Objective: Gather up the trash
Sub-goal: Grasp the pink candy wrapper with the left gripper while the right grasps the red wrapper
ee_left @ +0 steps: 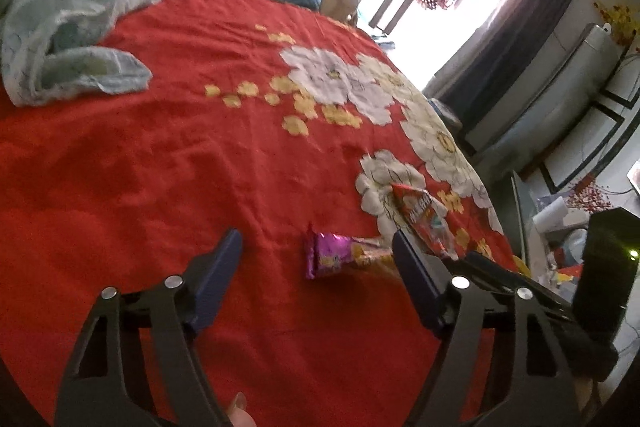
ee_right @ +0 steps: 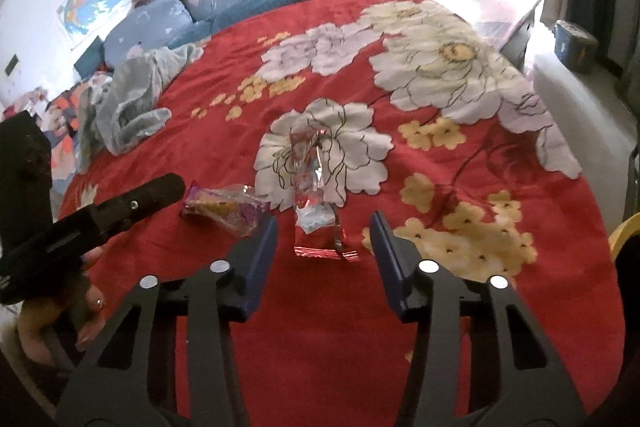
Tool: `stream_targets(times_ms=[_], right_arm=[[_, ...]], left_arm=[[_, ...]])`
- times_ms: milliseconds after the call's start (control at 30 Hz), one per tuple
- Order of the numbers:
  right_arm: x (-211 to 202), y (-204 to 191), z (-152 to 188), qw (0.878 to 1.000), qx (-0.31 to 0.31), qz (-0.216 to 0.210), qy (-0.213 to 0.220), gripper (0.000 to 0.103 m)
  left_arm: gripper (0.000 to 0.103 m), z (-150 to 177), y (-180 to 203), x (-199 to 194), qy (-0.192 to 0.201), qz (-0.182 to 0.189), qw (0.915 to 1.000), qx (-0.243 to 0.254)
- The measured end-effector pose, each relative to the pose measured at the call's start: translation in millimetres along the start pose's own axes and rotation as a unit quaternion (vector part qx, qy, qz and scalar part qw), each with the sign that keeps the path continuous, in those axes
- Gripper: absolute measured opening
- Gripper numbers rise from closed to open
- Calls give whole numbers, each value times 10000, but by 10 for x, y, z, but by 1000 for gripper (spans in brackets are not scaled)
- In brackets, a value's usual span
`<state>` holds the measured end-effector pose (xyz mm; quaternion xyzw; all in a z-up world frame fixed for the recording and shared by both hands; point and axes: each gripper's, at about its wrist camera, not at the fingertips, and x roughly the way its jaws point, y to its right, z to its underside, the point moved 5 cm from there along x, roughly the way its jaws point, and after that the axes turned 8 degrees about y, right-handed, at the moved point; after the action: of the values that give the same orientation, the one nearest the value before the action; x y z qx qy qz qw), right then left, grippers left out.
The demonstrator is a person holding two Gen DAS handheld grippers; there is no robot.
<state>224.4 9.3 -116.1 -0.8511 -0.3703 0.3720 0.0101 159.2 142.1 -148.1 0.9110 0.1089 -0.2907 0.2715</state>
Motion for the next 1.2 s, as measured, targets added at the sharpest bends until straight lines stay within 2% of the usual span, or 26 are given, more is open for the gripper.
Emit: stream_targets(times_ms=[67,133,367,533,567,867,1200], right_arm=[[43,20,41,10000,32,2,-93,22],[69,54,82,9999,94,2,-124,18],[-64,154,152,9996,267,22,24,16],[-183,271,170,9989,454,86,123,16],[-213,293,173,9987,486,102,148,16],[-502,471,176,9969,634,223,402,16],[-832,701,151,9938,800,371,684,16]], left_arm=[[68,26,14,28,-39,3,10000,1],[63,46,24,49,-70,38,10000,-17],[42,104,101,104,-165,185,9997,20],[35,147,191,113,-200,307,9993,115],[24,153,217,111,-194,331,9991,151],[19,173,515,19,-93,619,9972,420],[18,209,983,-123,-9,999,9913,861]])
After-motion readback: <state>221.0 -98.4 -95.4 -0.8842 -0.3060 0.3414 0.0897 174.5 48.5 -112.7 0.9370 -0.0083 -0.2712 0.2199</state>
